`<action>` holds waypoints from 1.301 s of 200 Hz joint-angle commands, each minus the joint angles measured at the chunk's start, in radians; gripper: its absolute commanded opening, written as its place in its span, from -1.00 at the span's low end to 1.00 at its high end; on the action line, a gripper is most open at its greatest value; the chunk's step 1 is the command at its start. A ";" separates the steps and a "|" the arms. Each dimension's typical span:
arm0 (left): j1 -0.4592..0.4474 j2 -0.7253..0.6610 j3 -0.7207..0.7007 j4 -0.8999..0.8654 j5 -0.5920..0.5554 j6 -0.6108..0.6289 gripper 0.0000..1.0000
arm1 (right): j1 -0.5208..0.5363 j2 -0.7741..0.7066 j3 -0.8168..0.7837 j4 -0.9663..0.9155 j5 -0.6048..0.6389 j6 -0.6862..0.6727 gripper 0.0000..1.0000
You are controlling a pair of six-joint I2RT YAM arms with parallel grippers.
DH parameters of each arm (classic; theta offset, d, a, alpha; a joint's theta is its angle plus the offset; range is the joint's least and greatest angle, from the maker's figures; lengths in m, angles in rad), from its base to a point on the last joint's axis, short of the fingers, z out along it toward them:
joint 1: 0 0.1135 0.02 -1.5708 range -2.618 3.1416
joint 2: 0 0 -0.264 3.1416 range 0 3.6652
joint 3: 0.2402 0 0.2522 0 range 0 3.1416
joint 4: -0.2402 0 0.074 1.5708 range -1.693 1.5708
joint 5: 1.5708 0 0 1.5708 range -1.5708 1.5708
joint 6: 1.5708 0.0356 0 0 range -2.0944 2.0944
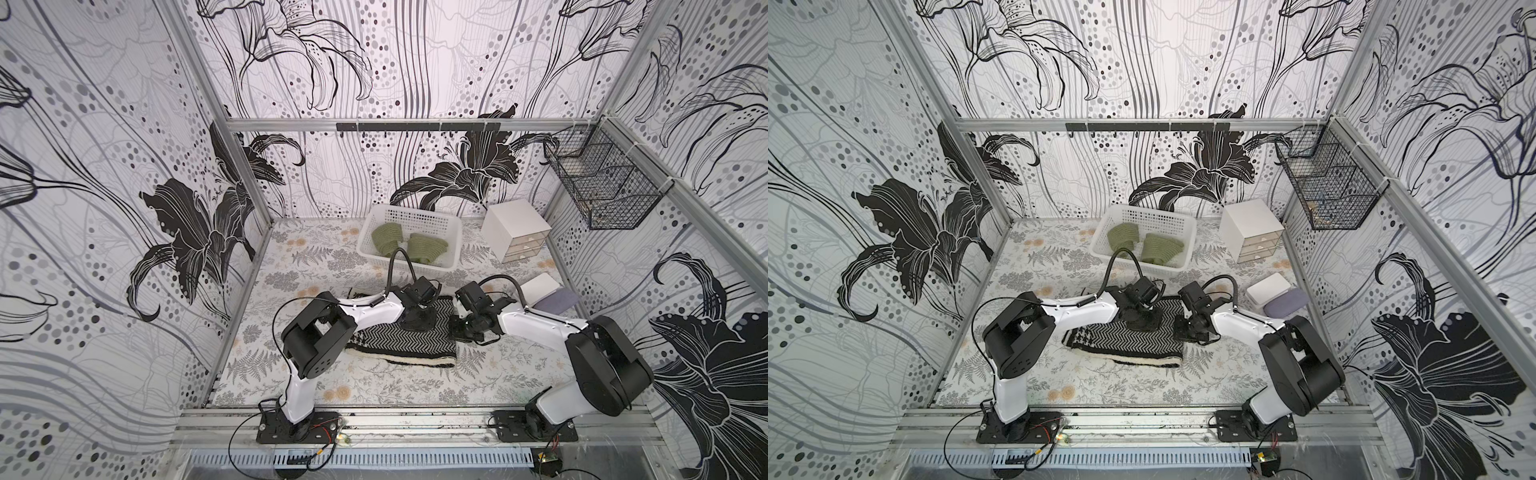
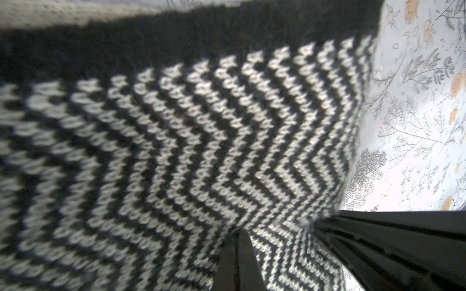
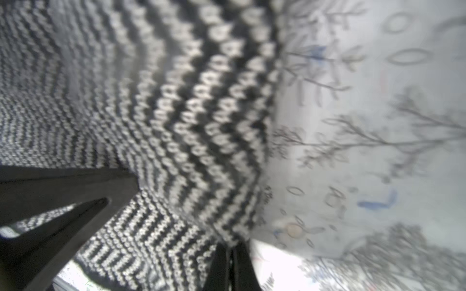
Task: Roll up the scarf and place it into the basket
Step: Fold the scarf at the center of the board, then roll the scarf at the center of the board.
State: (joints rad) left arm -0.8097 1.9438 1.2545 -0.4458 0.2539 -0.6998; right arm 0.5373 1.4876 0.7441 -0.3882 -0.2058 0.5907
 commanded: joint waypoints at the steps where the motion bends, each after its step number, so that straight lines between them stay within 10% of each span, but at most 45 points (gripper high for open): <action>1: -0.020 -0.022 0.017 -0.049 -0.031 0.044 -1.00 | -0.045 -0.094 -0.042 -0.152 0.087 0.001 -1.00; 97: -0.036 0.057 0.082 -0.022 0.006 0.061 -1.00 | -0.085 -0.247 0.035 -0.205 -0.034 -0.030 -1.00; 260: 0.112 -0.180 -0.041 0.027 0.011 0.005 -1.00 | 0.082 0.065 0.114 0.064 -0.154 0.101 -1.00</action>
State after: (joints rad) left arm -0.7120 1.8061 1.2144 -0.4282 0.2447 -0.7177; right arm 0.6151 1.4960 0.8589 -0.4030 -0.3386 0.6689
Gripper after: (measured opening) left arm 0.046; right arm 0.047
